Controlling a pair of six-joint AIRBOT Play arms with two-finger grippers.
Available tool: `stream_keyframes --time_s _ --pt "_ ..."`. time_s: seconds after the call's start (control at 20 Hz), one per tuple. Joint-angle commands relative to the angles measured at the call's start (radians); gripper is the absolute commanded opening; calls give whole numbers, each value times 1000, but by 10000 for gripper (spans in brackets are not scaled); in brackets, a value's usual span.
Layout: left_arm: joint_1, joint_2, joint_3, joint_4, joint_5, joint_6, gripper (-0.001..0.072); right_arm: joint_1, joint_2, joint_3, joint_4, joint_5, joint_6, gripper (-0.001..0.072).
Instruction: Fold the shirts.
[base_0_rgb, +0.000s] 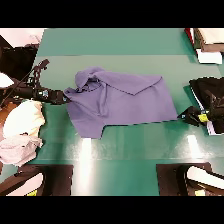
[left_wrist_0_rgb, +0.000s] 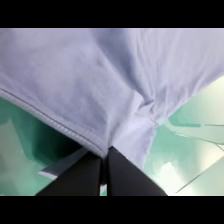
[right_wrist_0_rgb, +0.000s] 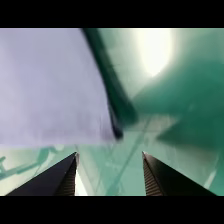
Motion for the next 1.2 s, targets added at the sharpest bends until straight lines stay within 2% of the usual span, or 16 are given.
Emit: stream_keyframes --time_s 0.0,0.15,0.25,0.3,0.4,0.55,0.7,0.9,1.05,1.15 --pt "0 1 2 0 -10 -5 28 53 -61 32 13 -32 -10 450" --pt "0 1 2 0 -10 -4 28 113 -87 60 10 -36 -10 427" --pt "0 1 2 0 -17 -5 28 131 -88 61 8 -34 -10 305" --pt "0 1 2 0 -20 -5 28 137 -88 61 7 -30 -10 301" --pt "0 1 2 0 -24 -5 28 137 -88 61 7 -10 -11 19" --pt "0 1 6 0 -35 -41 28 137 -61 62 24 10 -10 17" --pt "0 1 138 15 -36 -72 27 137 44 125 167 9 -10 17" --pt "0 10 589 16 -38 -83 27 136 223 409 346 -25 4 16" --pt "0 10 1009 55 -63 -86 27 136 348 688 341 -117 42 16" --pt "0 25 1218 115 -66 -119 27 136 421 851 286 -164 60 15"
